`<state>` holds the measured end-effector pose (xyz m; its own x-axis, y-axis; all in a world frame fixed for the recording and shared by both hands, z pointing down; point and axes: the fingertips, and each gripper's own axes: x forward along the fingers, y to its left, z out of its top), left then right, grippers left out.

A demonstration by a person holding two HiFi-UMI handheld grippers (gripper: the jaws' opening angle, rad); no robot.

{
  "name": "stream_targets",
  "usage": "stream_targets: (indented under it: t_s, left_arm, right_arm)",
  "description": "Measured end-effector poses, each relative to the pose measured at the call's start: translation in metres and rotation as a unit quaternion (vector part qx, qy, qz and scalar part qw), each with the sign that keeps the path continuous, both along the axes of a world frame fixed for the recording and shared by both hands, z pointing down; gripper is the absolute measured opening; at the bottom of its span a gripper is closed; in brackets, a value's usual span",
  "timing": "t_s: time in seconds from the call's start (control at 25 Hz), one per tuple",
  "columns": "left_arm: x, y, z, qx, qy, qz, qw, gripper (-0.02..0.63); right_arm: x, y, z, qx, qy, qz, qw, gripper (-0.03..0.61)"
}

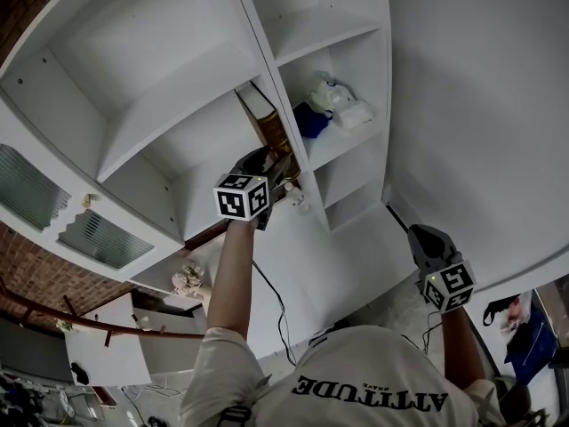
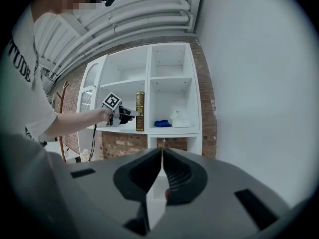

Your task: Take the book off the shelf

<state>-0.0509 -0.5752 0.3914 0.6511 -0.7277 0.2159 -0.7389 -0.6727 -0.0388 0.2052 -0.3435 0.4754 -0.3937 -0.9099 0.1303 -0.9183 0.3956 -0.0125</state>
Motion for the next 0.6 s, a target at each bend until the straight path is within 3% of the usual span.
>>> stream_targets:
  t_s: [0.28,0.36,0.6]
  left_arm:
    - [0.003,0.009,0.000,0.003,0.011,0.000,0.9999,0.248]
    - [0.006,0.010,0.000,0.009,0.011,-0.009,0.9999,0.280]
    - [0.015,0.005,0.002,0.039,0.002,-0.082,0.9959,0.331]
  right_arm:
    - [0.001,0.000,-0.001,-0.001,0.002,0.001,1.000,0.034]
    - [0.002,0.000,0.000,-0.002,0.002,0.001,1.000,0.034]
    - [0.004,0.004,0.003,-0.006,-0.004,0.007,1.000,0.034]
